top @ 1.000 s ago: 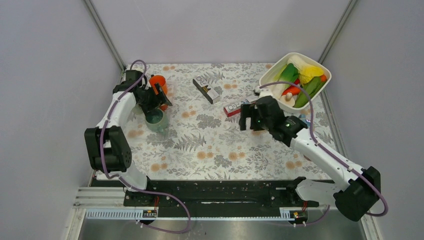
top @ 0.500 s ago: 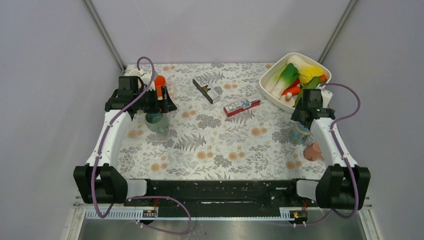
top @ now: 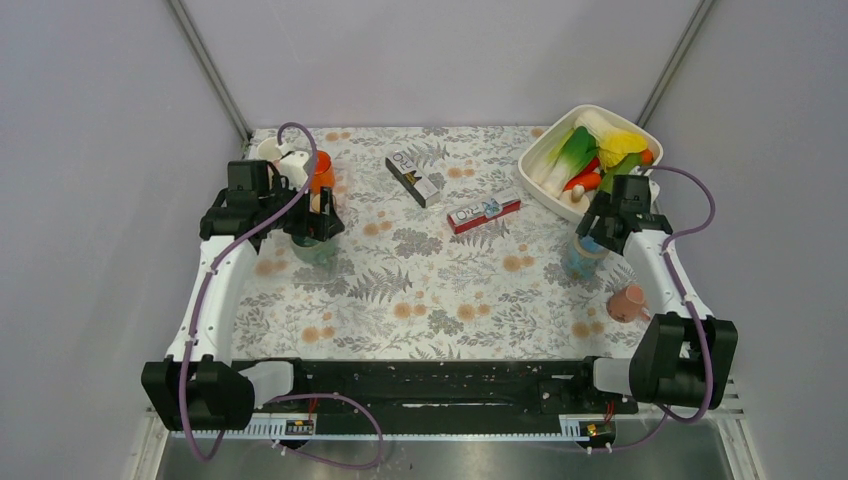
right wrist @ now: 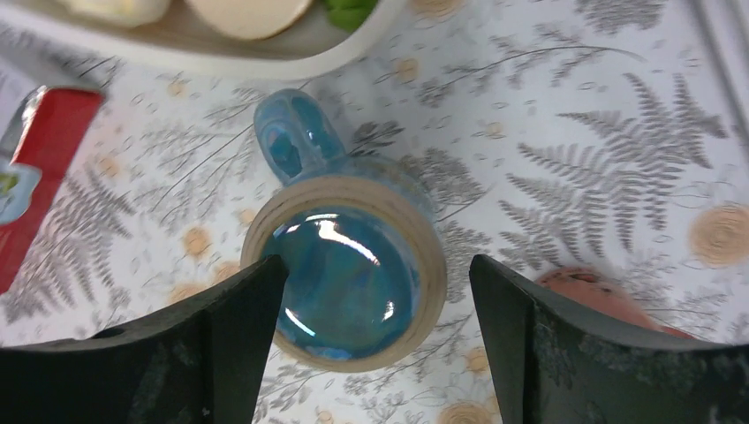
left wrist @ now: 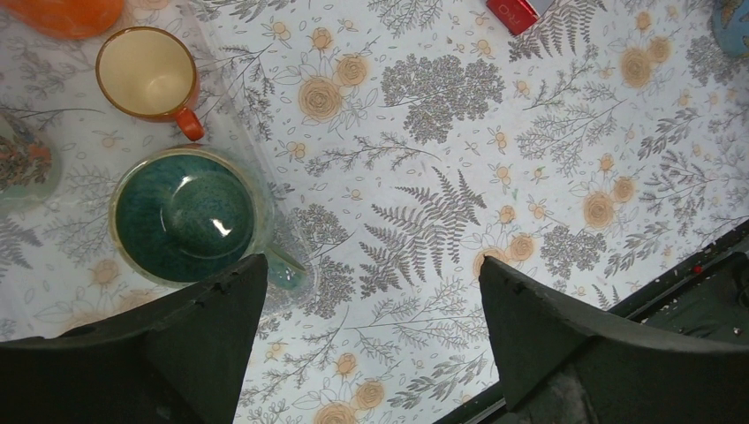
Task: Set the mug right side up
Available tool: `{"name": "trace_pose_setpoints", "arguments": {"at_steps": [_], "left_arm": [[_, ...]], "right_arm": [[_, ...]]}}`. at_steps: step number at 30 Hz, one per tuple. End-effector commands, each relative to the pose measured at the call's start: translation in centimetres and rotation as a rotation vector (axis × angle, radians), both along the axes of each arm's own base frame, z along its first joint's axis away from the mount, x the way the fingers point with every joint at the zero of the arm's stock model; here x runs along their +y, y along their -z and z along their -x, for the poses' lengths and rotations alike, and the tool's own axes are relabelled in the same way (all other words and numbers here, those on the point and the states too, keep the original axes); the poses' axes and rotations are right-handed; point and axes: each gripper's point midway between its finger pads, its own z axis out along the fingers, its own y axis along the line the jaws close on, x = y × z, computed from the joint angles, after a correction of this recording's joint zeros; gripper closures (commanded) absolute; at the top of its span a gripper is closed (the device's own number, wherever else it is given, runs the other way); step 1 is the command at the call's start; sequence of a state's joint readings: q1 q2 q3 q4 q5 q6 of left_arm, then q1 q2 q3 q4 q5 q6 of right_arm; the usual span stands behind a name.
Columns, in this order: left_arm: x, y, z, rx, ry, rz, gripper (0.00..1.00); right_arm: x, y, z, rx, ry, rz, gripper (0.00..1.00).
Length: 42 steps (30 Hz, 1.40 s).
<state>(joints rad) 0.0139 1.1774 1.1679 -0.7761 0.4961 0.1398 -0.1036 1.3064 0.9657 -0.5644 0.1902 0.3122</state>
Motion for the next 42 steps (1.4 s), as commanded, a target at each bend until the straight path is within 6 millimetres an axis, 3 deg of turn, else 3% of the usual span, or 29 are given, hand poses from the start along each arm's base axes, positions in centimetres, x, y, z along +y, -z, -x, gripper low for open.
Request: {"name": "trace_pose_setpoints", "arguments": {"at_steps": [1, 10, 13, 18, 21, 24, 27, 29, 32, 36, 38, 42], "left_arm": [[0.6, -0.4, -0.2, -0.031, 0.007, -0.035, 0.07], [0.7, -0.5, -0.3, -0.022, -0.008, -0.034, 0.07], [0.7, -0.6, -0.1, -0.023, -0.008, -0.035, 0.07], [0.6, -0.6, 0.0, -0.023, 0.0, -0.031, 0.07], [0.5, -0.6, 0.0, -0.023, 0.008, -0.029, 0.07], [0.6, -0.6, -0.1, -0.028, 0.005, -0.037, 0.07], [0.8, -0.7, 0.1, -0.032, 0.008, -0.046, 0.07], [0.9, -0.7, 0.3, -0.038, 0.01, -0.049, 0.07], [0.9, -0.8, 0.5, -0.047, 0.016, -0.051, 0.07], [0.8, -0.9, 0.5, -0.047, 0.023, -0.043, 0.07], [0.7, -0.8, 0.5, -0.042, 0.025, -0.037, 0.07], [0.7, -0.8, 0.6, -0.042, 0.029, -0.031, 0.07]], "right_arm": [[6.3, 2.0, 2.1, 0.065, -0.174, -0.136, 0.14], [17.7, 0.1, 4.3, 0.042, -0.469, -0.258, 0.1], [19.7, -1.2, 5.2, 0.036, -0.572, -0.27, 0.09], [21.2, -4.2, 5.7, -0.008, -0.767, -0.193, 0.09], [23.7, -6.8, 5.9, -0.069, -1.005, -0.041, 0.11], [28.3, -8.0, 8.2, -0.137, -1.462, 0.179, 0.09], [30.7, -6.1, 13.0, -0.131, -2.128, 0.47, 0.03], [30.8, -5.0, 13.3, -0.114, -2.373, 0.716, 0.01], [31.1, -4.6, 12.3, -0.017, -2.456, 0.808, 0.01], [31.6, -1.3, 10.4, 0.153, -2.559, 1.035, 0.01], [33.1, -0.2, 8.4, 0.063, -2.531, 1.179, 0.01], [33.4, 1.7, 6.8, 0.093, -2.512, 1.295, 0.01]]}}
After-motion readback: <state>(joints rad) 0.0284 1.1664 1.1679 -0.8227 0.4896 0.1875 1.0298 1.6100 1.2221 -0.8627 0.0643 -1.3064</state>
